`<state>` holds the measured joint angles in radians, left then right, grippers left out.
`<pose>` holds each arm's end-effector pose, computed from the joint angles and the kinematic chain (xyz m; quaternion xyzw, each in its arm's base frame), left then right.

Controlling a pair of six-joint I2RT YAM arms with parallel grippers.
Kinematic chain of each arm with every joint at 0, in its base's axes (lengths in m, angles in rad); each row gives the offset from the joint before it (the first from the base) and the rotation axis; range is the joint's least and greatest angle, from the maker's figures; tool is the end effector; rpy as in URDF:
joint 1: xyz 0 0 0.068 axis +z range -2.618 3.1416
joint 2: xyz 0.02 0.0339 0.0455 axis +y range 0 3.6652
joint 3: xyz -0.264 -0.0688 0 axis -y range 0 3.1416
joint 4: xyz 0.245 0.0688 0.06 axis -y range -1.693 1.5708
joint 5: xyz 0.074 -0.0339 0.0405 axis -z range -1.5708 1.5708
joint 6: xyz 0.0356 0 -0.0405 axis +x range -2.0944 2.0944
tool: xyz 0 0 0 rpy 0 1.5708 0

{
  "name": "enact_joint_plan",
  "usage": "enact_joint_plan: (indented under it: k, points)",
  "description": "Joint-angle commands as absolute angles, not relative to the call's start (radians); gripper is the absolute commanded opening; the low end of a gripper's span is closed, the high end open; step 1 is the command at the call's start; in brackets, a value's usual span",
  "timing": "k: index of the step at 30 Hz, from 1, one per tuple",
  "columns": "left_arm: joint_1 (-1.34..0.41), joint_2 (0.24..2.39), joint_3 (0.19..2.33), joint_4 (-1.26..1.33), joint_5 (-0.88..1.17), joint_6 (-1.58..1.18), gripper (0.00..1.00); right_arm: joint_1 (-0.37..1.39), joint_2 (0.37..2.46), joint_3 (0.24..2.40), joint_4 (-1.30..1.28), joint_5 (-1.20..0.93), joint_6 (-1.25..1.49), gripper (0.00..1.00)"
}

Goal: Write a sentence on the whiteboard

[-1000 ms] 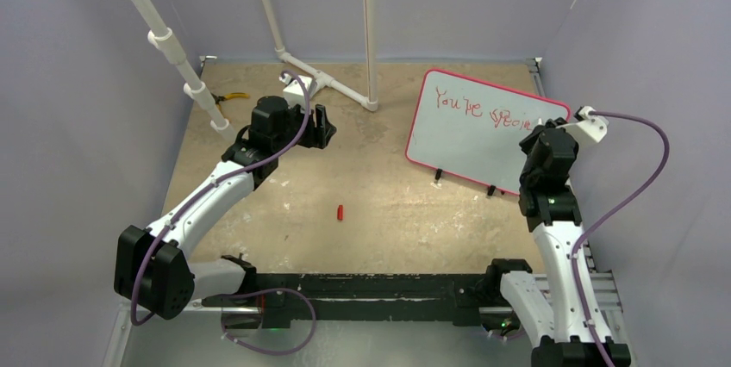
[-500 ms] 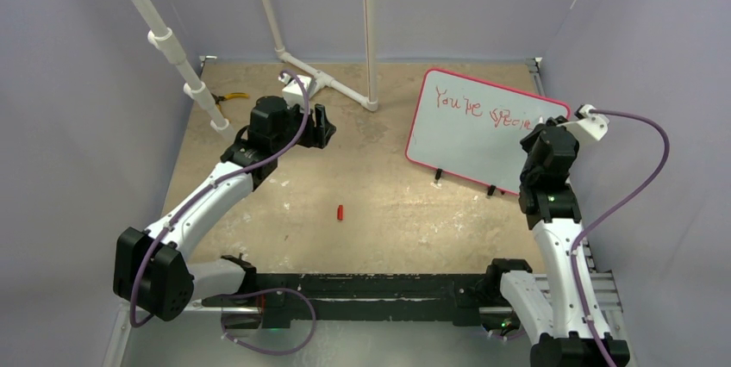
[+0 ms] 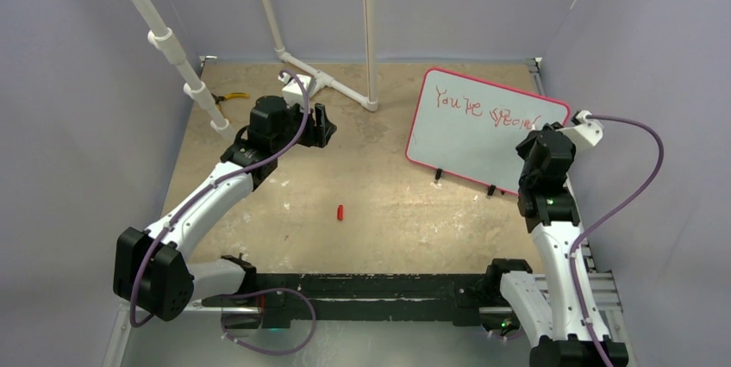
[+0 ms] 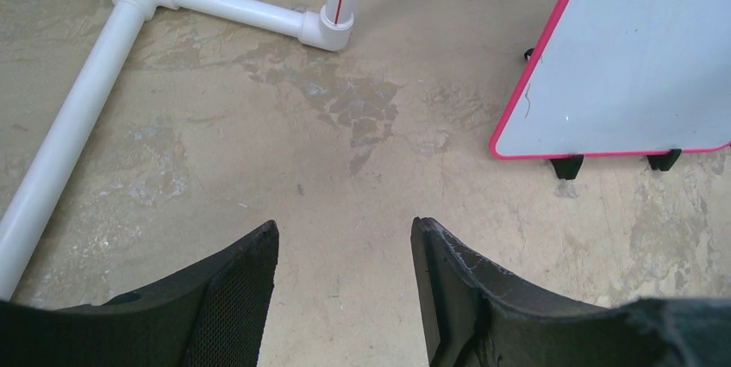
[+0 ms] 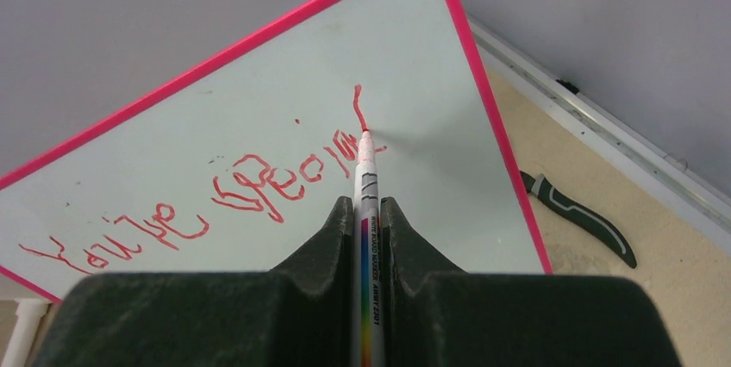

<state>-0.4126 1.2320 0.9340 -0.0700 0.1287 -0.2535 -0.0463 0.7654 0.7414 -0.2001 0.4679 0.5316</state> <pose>0.2602 -0.1189 0.3086 0.1017 0.8173 -0.2347 0.5163 0.1782 -0.0243 0.3270 0.3553 0.6877 -0.0302 0.6324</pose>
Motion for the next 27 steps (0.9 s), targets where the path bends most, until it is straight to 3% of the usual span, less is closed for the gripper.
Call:
enact_joint_plan:
  k: [1, 19, 27]
  points:
    - [-0.407, 1.206, 0.919, -0.034, 0.149, -0.278, 0.57, -0.05, 0.764, 0.732, -0.227, 0.449, 0.574, 0.0]
    - [-0.407, 1.212, 0.918, -0.03, 0.155, -0.282, 0.57, -0.049, 0.721, 0.734, -0.296, 0.429, 0.63, 0.0]
    - [-0.407, 1.211, 0.918, -0.031, 0.154, -0.283, 0.57, -0.049, 0.702, 0.774, -0.307, 0.512, 0.592, 0.0]
